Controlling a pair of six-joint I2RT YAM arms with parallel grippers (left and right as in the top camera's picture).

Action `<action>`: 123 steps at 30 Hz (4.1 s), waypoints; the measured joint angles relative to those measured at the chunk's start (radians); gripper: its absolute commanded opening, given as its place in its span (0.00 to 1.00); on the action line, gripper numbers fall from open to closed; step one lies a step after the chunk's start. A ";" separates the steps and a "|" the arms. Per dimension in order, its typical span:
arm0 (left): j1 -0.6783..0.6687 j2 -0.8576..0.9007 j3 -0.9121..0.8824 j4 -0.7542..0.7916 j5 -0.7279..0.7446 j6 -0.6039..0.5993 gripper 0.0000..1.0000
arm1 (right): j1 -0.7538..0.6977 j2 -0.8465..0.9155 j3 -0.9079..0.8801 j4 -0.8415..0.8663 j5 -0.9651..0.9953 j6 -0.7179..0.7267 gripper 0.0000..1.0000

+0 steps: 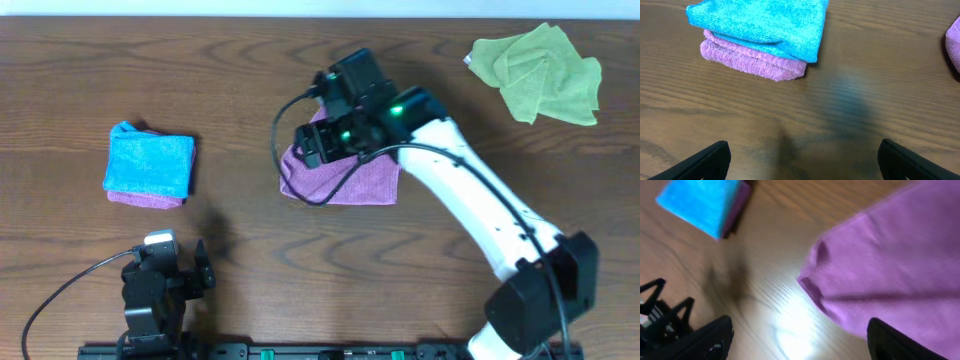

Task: Fold the cloth
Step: 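Drag the purple cloth with the right gripper to table center, then pull the purple cloth's corner rightward with the right gripper to spread it, then regrasp the cloth's top corner with the right gripper and pull it flat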

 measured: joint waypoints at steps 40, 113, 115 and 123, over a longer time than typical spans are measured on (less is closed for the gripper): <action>0.000 0.000 0.000 0.000 0.000 0.000 0.95 | -0.276 -0.185 -0.901 0.769 0.129 0.332 0.70; 0.000 -0.001 0.000 0.000 0.000 0.000 0.95 | -0.281 -0.296 -0.901 0.159 0.369 0.395 0.12; 0.000 -0.001 0.000 0.000 0.000 0.000 0.95 | -0.281 -0.297 -0.901 0.153 0.383 0.408 0.27; 0.000 -0.001 0.000 0.000 0.000 0.000 0.95 | -0.281 -0.434 -0.901 0.077 0.447 0.447 0.72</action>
